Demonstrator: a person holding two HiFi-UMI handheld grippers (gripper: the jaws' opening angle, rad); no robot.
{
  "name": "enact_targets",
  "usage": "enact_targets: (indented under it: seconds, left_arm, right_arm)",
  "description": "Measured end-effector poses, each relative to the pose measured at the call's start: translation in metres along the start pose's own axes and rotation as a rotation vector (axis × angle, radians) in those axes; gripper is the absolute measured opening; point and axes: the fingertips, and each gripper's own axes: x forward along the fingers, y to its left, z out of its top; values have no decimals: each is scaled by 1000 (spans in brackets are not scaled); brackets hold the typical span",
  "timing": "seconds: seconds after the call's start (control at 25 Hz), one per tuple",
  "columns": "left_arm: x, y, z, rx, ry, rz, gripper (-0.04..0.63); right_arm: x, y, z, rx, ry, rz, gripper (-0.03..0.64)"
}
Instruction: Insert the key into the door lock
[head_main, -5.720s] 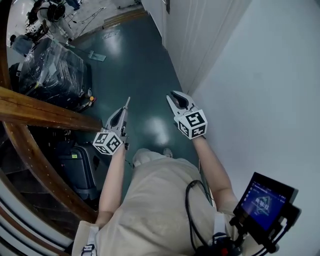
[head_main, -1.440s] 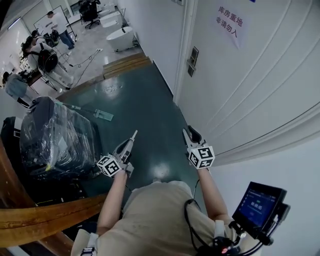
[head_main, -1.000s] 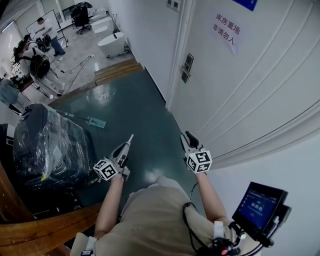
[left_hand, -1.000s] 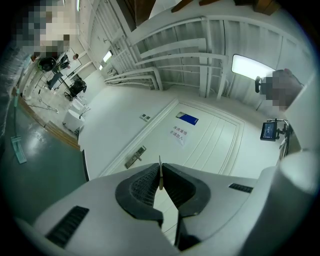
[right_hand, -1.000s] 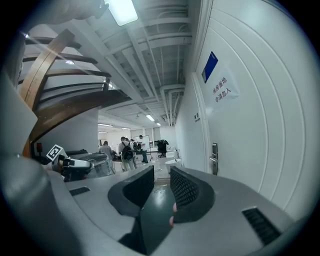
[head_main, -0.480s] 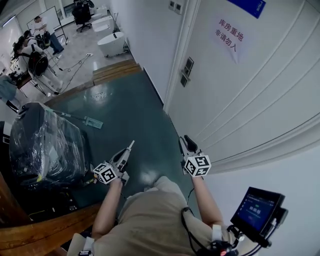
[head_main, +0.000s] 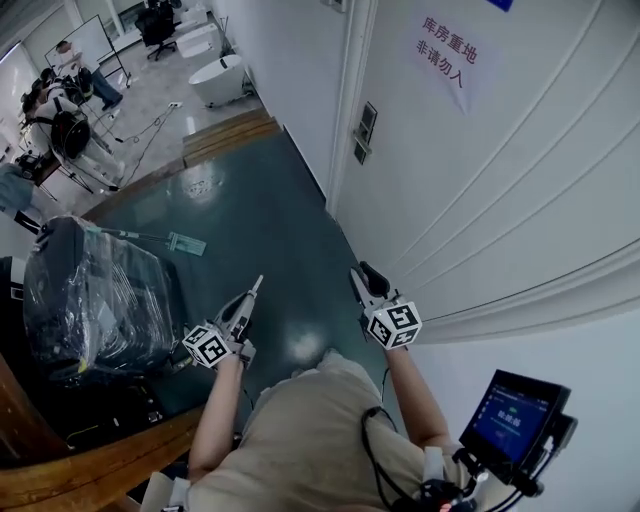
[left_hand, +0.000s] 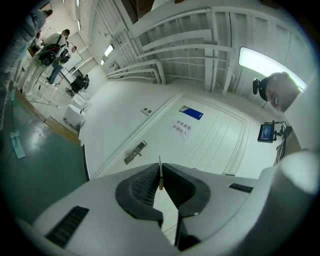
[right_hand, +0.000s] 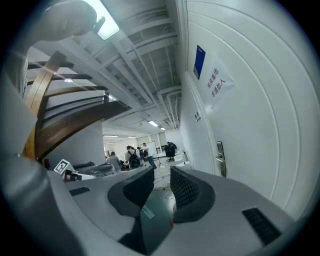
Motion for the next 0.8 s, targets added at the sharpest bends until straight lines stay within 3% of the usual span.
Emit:
enact_targets:
  seconds: [0.28,0.8]
  left_arm:
    - [44,-8,0,-1,14,11,35]
    - [92,-8,-30,-25,77,22,35]
  right_arm:
    - [4,-48,18,6,7,-14,106]
    - [24,-78,-6,44,59,16,106]
